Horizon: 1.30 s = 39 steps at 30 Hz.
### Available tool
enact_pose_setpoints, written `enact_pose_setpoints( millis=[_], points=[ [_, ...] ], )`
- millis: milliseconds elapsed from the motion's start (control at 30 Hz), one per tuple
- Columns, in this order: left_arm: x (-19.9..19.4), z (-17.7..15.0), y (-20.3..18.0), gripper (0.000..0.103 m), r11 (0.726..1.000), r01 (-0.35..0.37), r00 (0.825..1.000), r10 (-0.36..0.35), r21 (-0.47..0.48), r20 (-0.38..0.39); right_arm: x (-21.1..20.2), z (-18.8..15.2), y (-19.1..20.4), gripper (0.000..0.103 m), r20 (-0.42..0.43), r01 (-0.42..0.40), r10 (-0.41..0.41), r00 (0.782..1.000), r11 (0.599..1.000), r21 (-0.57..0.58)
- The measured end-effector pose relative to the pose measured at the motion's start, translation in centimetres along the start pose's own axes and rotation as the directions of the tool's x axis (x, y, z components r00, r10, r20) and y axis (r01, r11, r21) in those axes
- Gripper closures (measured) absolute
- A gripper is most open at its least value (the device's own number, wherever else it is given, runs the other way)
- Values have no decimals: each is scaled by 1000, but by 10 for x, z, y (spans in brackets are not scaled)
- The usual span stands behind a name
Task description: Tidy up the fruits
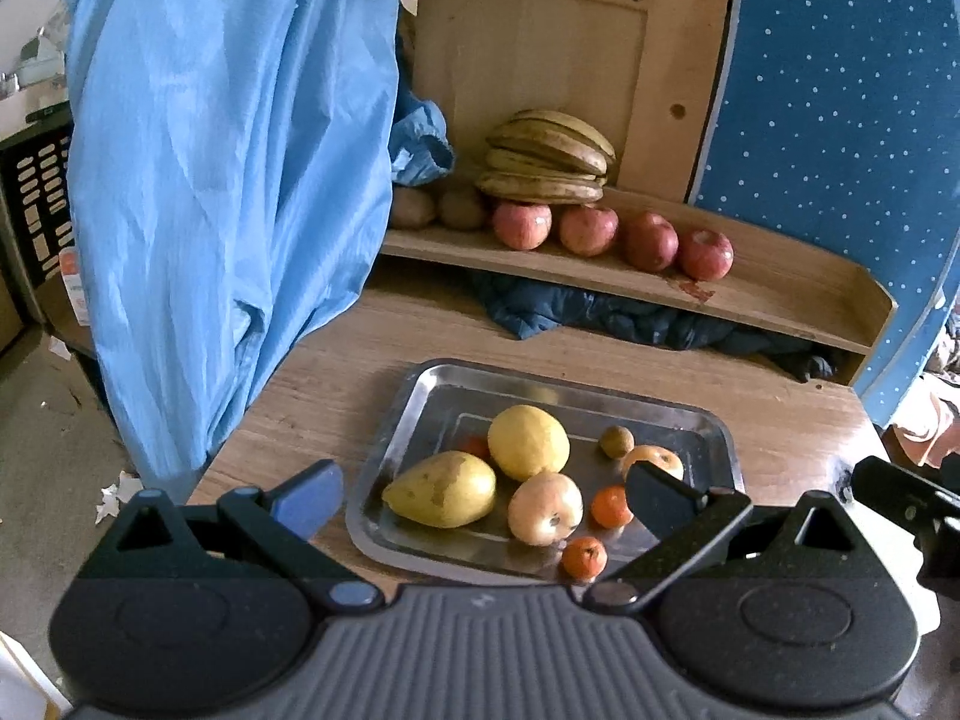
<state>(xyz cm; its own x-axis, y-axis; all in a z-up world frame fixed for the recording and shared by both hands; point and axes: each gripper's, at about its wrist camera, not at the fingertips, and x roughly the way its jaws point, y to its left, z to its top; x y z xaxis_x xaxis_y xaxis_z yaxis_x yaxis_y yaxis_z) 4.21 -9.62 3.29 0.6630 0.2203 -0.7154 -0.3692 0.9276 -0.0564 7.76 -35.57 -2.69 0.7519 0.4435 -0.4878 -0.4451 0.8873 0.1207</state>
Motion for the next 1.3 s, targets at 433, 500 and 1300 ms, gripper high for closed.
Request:
enact_pose_setpoints(
  millis=[433,500,1300],
  points=[
    [-19,-15,45,0,997,68,998,-68,27,17,-22,-21,44,1,24,77,-78,997,996,37],
    [-21,-18,51,0,997,76,997,-77,33,15,-25,-24,52,1,24,84,-85,996,996,30],
    [-19,-39,83,0,995,89,996,-88,54,-8,-33,-55,87,1,-34,122,-121,992,992,30]
  ],
)
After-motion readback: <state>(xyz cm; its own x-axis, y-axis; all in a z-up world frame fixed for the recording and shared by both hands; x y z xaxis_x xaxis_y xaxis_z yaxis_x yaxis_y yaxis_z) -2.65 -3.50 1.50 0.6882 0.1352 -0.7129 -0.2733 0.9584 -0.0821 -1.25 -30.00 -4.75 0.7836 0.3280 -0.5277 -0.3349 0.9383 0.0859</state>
